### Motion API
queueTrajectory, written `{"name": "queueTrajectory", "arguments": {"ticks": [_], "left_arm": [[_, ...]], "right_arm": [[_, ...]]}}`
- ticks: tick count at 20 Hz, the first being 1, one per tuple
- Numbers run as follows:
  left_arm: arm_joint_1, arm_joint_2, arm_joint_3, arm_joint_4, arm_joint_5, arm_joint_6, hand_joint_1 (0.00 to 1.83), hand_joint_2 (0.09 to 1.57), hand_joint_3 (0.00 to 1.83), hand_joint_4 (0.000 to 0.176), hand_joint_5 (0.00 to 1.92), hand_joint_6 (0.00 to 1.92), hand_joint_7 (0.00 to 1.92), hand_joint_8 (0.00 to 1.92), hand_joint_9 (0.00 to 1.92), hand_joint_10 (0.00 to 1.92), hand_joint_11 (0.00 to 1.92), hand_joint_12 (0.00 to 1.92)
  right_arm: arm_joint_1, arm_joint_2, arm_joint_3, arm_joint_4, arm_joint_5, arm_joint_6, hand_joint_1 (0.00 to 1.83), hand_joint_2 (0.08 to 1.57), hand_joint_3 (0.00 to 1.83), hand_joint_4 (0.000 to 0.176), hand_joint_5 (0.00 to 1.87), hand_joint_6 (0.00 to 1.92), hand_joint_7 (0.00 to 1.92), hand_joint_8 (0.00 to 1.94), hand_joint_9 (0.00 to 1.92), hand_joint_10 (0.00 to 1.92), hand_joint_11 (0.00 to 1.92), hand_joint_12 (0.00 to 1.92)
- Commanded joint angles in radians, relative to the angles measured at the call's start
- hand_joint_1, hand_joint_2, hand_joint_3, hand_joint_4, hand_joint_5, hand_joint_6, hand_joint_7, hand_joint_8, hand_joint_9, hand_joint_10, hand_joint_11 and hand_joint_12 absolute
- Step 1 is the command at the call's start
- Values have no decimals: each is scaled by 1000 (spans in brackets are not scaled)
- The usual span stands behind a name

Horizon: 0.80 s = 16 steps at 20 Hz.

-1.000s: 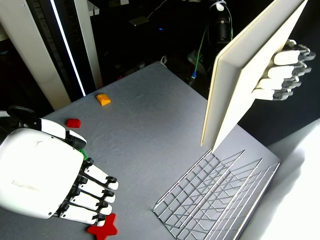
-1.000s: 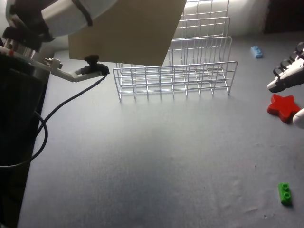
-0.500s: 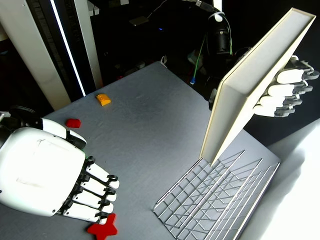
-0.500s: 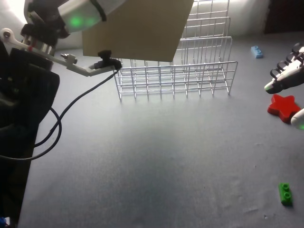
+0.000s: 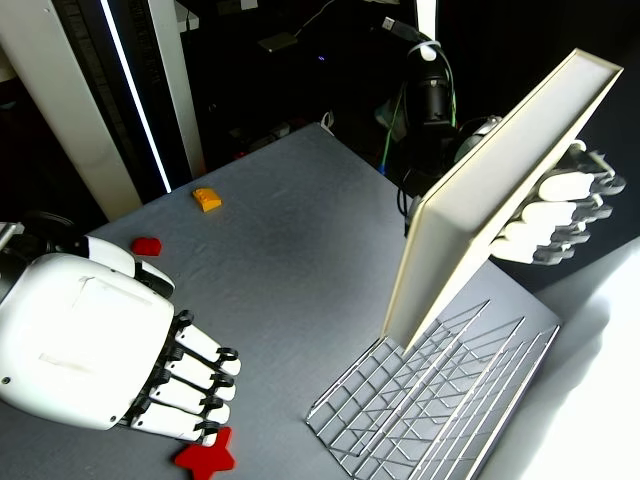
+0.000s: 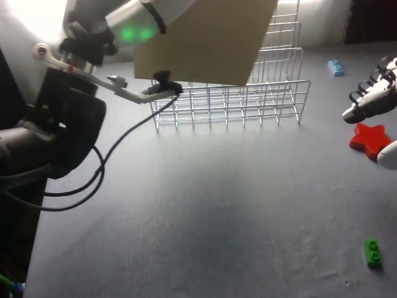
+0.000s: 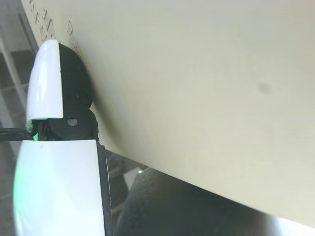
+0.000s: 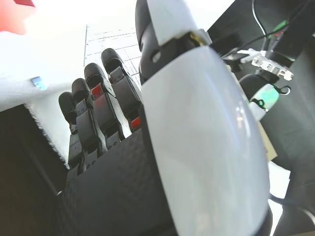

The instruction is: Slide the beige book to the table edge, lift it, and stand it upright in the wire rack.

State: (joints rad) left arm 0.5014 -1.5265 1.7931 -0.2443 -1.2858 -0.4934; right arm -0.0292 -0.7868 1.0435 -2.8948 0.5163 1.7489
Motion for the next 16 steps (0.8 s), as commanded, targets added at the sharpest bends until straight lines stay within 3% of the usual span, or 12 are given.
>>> {"name": "queueTrajectory", "arguments": {"ticks": [1,4,10,14,16], "left_arm": [[-16,-2,13,-18,-108,-18,1484,1142,0,0,798,1118,735,1240,824,1324,1017,1292],[-19,-29,48,-18,-107,-26,1485,1146,1,0,814,1098,736,1247,819,1305,954,1402],[-17,-81,100,-22,-106,-32,1485,1140,1,0,796,1121,738,1239,827,1327,1021,1272],[-11,-124,120,-108,-128,-15,1486,1139,1,0,790,1130,749,1218,827,1328,1023,1272],[-10,-146,142,-117,-132,-14,1487,1137,0,0,816,1101,765,1204,845,1282,967,1370]], "right_arm": [[10,7,-2,10,-71,-5,217,1183,3,0,245,1,233,0,227,1,0,597],[10,2,-2,10,-68,-12,255,1171,0,0,259,3,249,4,247,5,0,669],[10,-3,-2,10,-69,-16,246,1171,1,0,276,5,239,0,227,0,0,641],[10,-6,-3,10,-69,-19,250,1178,2,0,260,0,223,0,208,1,0,610],[11,-6,-3,10,-68,-20,261,1171,0,0,257,1,233,4,222,6,0,616]]}}
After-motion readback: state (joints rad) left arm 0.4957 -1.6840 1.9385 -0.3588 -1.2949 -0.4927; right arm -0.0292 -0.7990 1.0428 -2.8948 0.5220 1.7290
